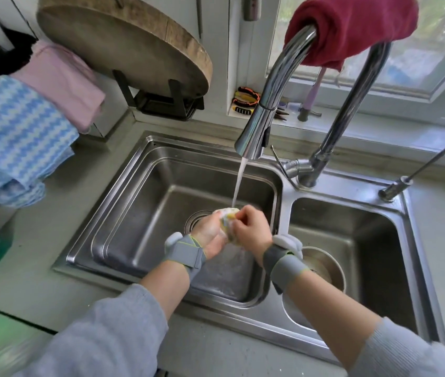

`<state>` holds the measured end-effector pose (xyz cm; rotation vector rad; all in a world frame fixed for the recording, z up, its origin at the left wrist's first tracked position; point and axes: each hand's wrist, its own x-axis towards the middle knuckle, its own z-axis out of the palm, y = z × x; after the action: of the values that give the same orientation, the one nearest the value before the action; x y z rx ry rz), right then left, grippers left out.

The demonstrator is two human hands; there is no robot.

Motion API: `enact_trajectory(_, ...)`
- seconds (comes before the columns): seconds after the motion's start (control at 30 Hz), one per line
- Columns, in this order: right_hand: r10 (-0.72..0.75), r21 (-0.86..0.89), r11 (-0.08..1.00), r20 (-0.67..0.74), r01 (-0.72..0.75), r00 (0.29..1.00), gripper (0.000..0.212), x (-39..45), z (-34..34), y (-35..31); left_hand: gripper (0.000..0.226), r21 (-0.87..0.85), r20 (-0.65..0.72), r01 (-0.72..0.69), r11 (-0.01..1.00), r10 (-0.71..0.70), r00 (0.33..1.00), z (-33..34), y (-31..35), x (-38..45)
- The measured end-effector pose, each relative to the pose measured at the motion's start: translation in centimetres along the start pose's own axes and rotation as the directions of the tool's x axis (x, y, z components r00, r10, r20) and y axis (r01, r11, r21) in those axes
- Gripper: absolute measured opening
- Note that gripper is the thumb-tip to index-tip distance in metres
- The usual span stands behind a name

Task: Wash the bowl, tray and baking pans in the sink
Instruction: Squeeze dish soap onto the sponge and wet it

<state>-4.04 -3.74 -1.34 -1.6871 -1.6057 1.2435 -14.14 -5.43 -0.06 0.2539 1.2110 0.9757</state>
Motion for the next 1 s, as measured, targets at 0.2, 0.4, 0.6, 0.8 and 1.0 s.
enact_trajectory(0.2,0.059,0.000,0.998,-0.072,-0.059,0.996,0.018,1.4,-1.1,1.0,0.036,0.015,0.031,0.006,1.000,-0.006,0.999,0.8,-0.2,-0.1)
enact_trajectory(0.4,0.051,0.064,0.997,-0.094,-0.045,0.994,0.023,1.4,-1.6,1.0,0.035,0.038,0.060,0.010,0.999,-0.012,0.998,0.5,-0.3,0.6)
enact_trajectory(0.6,-0.089,0.108,0.990,-0.009,0.090,0.996,0.024,0.1,-0.3,0.2,0.029,0.116,0.134,-0.065,0.991,0.049,0.990,0.2,0.4,0.9)
enact_trajectory(0.8,-0.100,0.070,0.993,0.019,0.098,0.995,0.024,-0.5,0.5,-0.1,0.029,0.094,0.139,-0.048,0.994,0.035,0.990,-0.3,0.6,1.2)
enact_trajectory(1.0,-0.028,0.048,0.998,-0.093,0.033,0.995,0.012,0.1,-0.5,0.8,0.026,0.138,0.217,-0.033,0.990,0.002,0.976,-0.4,0.5,0.7)
